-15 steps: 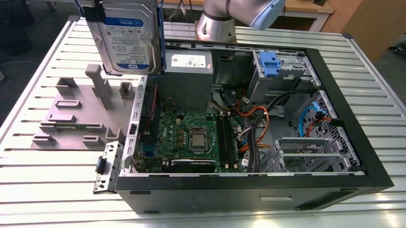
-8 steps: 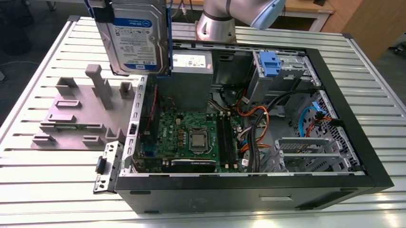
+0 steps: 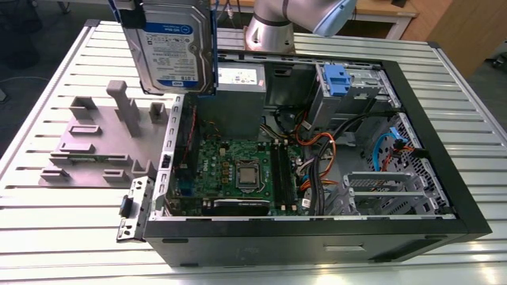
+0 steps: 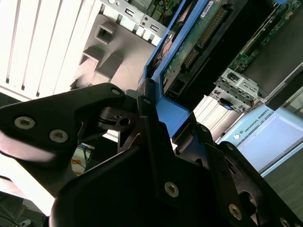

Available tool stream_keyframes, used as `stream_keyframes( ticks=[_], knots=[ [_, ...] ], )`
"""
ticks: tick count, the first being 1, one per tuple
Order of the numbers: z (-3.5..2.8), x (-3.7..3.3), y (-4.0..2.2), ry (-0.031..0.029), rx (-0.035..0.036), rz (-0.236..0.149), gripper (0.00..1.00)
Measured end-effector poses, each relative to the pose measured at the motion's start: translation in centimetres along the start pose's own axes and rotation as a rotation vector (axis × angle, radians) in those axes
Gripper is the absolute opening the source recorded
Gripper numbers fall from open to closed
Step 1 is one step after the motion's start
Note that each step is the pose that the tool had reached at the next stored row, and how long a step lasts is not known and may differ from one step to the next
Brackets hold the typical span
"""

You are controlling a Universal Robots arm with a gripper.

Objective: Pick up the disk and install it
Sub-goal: 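Pick up the disk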

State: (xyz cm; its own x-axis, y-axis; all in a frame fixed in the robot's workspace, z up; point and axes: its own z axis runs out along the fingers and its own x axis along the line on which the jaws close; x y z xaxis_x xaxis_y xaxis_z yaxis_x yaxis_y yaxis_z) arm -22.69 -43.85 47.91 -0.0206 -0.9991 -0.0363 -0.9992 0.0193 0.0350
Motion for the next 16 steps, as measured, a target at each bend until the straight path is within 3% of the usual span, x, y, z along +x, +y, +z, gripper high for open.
stream_keyframes(
  ticks=[16],
  knots=[
    [-0.02,-0.01,-0.43,0.0000,0.0000,0.000,0.36]
  ],
)
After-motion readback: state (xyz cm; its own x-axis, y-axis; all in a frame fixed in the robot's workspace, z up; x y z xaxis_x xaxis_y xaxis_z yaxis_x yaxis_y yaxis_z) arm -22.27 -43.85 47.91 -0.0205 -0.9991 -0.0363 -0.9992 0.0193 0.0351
